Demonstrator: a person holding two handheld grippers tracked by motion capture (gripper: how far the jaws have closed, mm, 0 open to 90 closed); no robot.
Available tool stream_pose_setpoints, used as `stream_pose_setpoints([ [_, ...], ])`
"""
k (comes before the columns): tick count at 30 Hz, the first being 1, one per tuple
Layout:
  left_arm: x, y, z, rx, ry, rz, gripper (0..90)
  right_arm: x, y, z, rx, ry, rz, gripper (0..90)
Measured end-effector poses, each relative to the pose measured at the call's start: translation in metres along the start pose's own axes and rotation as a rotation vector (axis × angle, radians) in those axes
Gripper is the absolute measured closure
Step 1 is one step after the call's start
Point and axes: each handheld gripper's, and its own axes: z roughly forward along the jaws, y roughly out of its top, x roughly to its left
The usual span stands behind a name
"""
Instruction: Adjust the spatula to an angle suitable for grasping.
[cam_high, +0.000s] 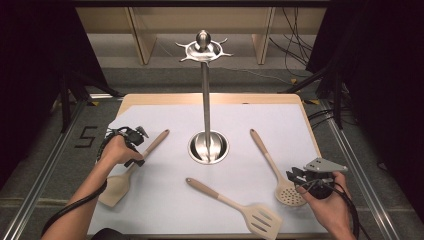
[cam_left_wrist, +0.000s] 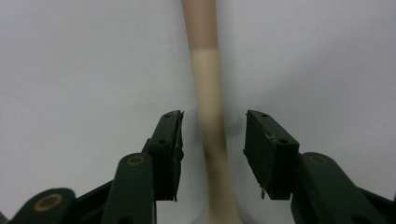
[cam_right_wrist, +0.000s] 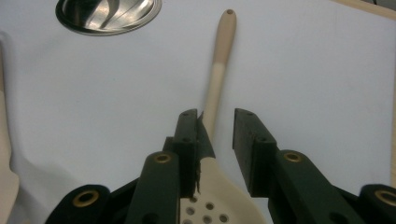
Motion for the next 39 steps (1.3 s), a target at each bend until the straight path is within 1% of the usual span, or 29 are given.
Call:
stream_pose_setpoints([
  [1, 0.001, 0.0, 0.002, 0.001, -0.004, 0.003, 57.1, 0.0, 0.0, 0.0, -0.001, -0.006, 0.007, 71.4],
  [2, 0.002, 0.001, 0.003, 0.006, -0.002, 0.005, 57.4, -0.001, 0.0, 0.001, 0.007, 0.016, 0.006, 71.3],
  [4, 0.003, 0.002, 0.005, 0.01, -0.008, -0.008, 59.3, 0.0, 0.0, 0.0, 0.006, 0.007, 0.02, 71.2],
  [6, 0.004, 0.002, 0.007, 0.009, -0.013, -0.013, 59.8, 0.0, 0.0, 0.0, 0.012, 0.011, 0.013, 71.2],
  [7, 0.004, 0.002, 0.01, 0.01, -0.014, -0.014, 59.8, 0.001, 0.0, 0.001, -0.001, -0.001, 0.001, 71.1],
  [9, 0.004, 0.002, 0.011, 0.019, -0.019, -0.01, 60.1, 0.001, 0.0, 0.0, 0.004, 0.001, 0.005, 71.1],
  [11, 0.004, 0.002, 0.011, 0.013, -0.019, -0.011, 62.1, 0.001, 0.0, 0.001, 0.01, 0.012, 0.008, 71.0],
  [12, 0.004, 0.003, 0.011, 0.021, -0.023, -0.009, 62.1, 0.003, 0.0, 0.0, 0.025, 0.017, 0.028, 70.9],
  [14, 0.004, 0.005, 0.011, 0.039, -0.036, -0.002, 65.5, 0.002, 0.0, 0.001, 0.022, 0.021, 0.023, 70.5],
  [15, 0.004, 0.005, 0.011, 0.046, -0.043, -0.001, 66.9, 0.004, 0.001, 0.0, 0.033, 0.022, 0.049, 70.4],
  [16, 0.004, 0.006, 0.011, 0.054, -0.047, -0.001, 68.8, 0.003, 0.001, 0.0, 0.021, 0.013, 0.027, 70.4],
  [17, 0.004, 0.006, 0.011, 0.054, -0.047, -0.001, 70.5, 0.003, 0.001, 0.0, 0.021, 0.013, 0.027, 70.4],
  [18, 0.003, 0.008, 0.011, 0.075, -0.057, -0.016, 71.3, 0.001, 0.0, 0.001, 0.011, 0.007, 0.005, 70.3],
  [19, 0.003, 0.008, 0.011, 0.075, -0.057, -0.016, 72.2, 0.003, 0.001, 0.0, 0.025, 0.011, 0.029, 70.3],
  [20, 0.001, 0.008, 0.011, 0.076, -0.056, -0.032, 72.2, 0.003, 0.001, 0.0, 0.025, 0.011, 0.029, 70.3],
  [22, 0.002, 0.01, 0.012, 0.079, -0.052, -0.038, 75.6, 0.002, 0.0, 0.0, 0.023, 0.012, 0.027, 70.0],
  [23, 0.001, 0.011, 0.011, 0.092, 0.015, -0.039, 77.2, 0.001, 0.0, 0.0, 0.017, 0.012, 0.005, 69.6],
  [25, -0.003, 0.011, 0.012, 0.087, 0.021, -0.047, 77.6, 0.003, 0.0, -0.001, 0.037, 0.018, 0.048, 69.4],
  [28, -0.004, 0.011, 0.011, 0.09, 0.021, -0.043, 77.8, 0.001, -0.002, 0.001, 0.009, 0.014, 0.02, 69.4],
  [29, -0.005, 0.008, 0.011, 0.06, 0.022, -0.061, 77.9, 0.0, -0.002, 0.0, 0.019, 0.019, 0.025, 69.5],
  [30, -0.005, 0.007, 0.009, 0.058, 0.015, -0.065, 77.9, 0.0, -0.002, 0.001, 0.015, 0.018, 0.029, 69.5],
  [31, -0.006, 0.005, 0.007, 0.053, 0.01, -0.08, 77.9, 0.0, -0.002, 0.001, 0.014, 0.018, 0.036, 69.4],
  [33, -0.009, 0.0, 0.004, 0.0, 0.017, -0.109, 77.9, -0.001, -0.002, 0.001, 0.01, 0.01, 0.024, 69.5],
  [34, -0.009, 0.0, 0.004, 0.0, 0.017, -0.109, 77.9, -0.001, -0.001, 0.0, 0.016, 0.004, 0.022, 69.5],
  [35, -0.009, -0.003, 0.001, -0.019, 0.015, -0.118, 77.9, -0.001, -0.001, 0.0, 0.02, 0.005, 0.033, 69.5],
  [36, -0.005, -0.007, -0.004, -0.057, 0.014, -0.091, 78.0, -0.001, -0.001, -0.001, 0.024, 0.005, 0.041, 69.5],
  [37, -0.005, -0.011, -0.007, -0.084, 0.004, -0.097, 78.0, -0.002, -0.002, 0.0, 0.01, 0.001, 0.023, 69.5],
  [38, -0.005, -0.014, -0.012, -0.1, 0.01, -0.107, 78.0, -0.005, -0.001, 0.0, 0.007, -0.002, -0.006, 69.6],
  [39, -0.005, -0.017, -0.014, -0.129, 0.009, -0.12, 78.0, -0.002, -0.002, 0.0, 0.014, 0.01, 0.044, 69.5],
])
